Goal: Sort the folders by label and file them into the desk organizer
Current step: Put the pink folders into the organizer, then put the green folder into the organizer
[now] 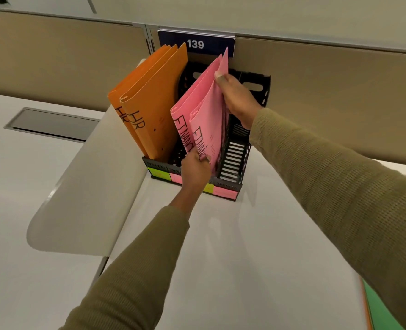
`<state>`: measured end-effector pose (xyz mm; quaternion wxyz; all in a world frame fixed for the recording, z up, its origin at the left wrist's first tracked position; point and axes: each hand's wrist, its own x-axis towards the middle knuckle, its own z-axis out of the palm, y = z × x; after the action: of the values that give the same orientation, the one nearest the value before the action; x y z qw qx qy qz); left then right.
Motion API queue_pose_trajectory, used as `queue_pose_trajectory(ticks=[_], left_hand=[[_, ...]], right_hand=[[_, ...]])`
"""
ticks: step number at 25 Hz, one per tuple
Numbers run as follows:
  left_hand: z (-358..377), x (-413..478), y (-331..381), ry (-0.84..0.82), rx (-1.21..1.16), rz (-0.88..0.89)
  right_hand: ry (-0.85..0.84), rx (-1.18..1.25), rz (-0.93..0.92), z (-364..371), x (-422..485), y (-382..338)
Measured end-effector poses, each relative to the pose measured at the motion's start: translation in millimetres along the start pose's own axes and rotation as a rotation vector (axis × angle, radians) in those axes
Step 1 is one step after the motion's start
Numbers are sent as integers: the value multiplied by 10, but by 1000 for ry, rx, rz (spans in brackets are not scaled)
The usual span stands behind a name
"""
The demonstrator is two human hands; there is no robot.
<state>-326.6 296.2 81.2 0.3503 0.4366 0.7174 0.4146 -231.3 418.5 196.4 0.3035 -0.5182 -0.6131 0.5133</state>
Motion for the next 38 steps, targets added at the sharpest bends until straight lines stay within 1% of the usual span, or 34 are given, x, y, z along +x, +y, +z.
queue_pose_trajectory(ticks=[2, 6, 10, 15, 18, 20, 23, 25, 26, 28, 31, 35, 38], left_hand=[[123, 20, 13, -32, 9, -22], [289, 18, 31, -16, -43, -39], [372, -26, 93, -5, -143, -63], [331, 69, 116, 48, -290, -191], [324, 75, 126, 27, -260, -237], [316, -33, 136, 67, -217, -233], [360, -396, 85, 188, -193, -185], [445, -676, -37, 270, -165, -196], [525, -857, -96, 266, -134, -223], [702, -1192, -268, 176, -70, -274], [1097, -1806, -482, -34, -25, -344], [1631, -2506, -587, -276, 52, -352], [2005, -2934, -522, -457, 54, -377]], right_hand=[[-7, -39, -12, -33, -28, 52], [11, -69, -43, -149, -124, 91], [19, -15, -49, -214, -420, 185], [29, 40, 39, -263, -1043, 626], [59, 27, 93, -299, -1466, 890], [76, 17, 109, -331, -1732, 1036], [67, -30, 155, -421, -2131, 1303], [66, -71, 194, -503, -2401, 1539], [76, -93, 222, -573, -2566, 1677], [92, -137, 277, -686, -2866, 1957], [135, -194, 386, -976, -3436, 2450], [204, -299, 491, -1428, -4136, 3048], [298, -380, 544, -1734, -4504, 3391]])
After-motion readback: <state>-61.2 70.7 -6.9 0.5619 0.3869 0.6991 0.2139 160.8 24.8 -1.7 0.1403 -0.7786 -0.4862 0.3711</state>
